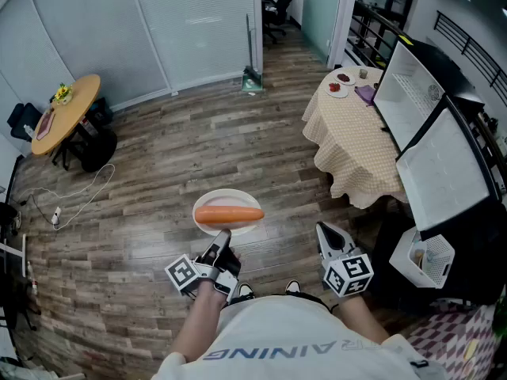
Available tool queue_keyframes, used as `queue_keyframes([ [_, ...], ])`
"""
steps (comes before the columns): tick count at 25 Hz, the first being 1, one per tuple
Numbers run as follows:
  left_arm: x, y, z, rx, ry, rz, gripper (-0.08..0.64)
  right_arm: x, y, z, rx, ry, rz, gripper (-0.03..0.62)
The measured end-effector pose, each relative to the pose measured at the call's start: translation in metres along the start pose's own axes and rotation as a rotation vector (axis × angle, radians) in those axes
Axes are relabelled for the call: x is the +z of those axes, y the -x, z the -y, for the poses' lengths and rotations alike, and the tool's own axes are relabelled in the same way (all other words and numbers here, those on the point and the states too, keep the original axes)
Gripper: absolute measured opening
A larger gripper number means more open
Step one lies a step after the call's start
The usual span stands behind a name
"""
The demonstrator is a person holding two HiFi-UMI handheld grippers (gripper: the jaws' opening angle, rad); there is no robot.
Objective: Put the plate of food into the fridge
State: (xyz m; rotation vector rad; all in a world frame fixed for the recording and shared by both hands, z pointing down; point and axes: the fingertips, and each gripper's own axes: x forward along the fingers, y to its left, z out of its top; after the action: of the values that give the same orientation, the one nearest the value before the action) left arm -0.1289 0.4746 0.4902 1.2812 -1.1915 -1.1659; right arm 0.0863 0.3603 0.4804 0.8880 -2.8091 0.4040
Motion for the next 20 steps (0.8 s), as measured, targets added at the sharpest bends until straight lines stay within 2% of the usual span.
queue_keyframes([
  [10,-0.001,0.001,0.001,0.001,0.001,-0.009,0.025,-0.007,0.005,-0.001,-0.012,-0.01,-0.017,0.02],
  [15,0.003,0.002,0.0,0.001,0.004,-0.014,0.025,-0.009,0.003,-0.005,-0.006,-0.065,-0.001,0.02],
  [20,0.009,0.007,-0.002,0.003,0.005,-0.019,0.025,-0.013,-0.006,-0.013,-0.004,-0.062,-0.017,0.02],
])
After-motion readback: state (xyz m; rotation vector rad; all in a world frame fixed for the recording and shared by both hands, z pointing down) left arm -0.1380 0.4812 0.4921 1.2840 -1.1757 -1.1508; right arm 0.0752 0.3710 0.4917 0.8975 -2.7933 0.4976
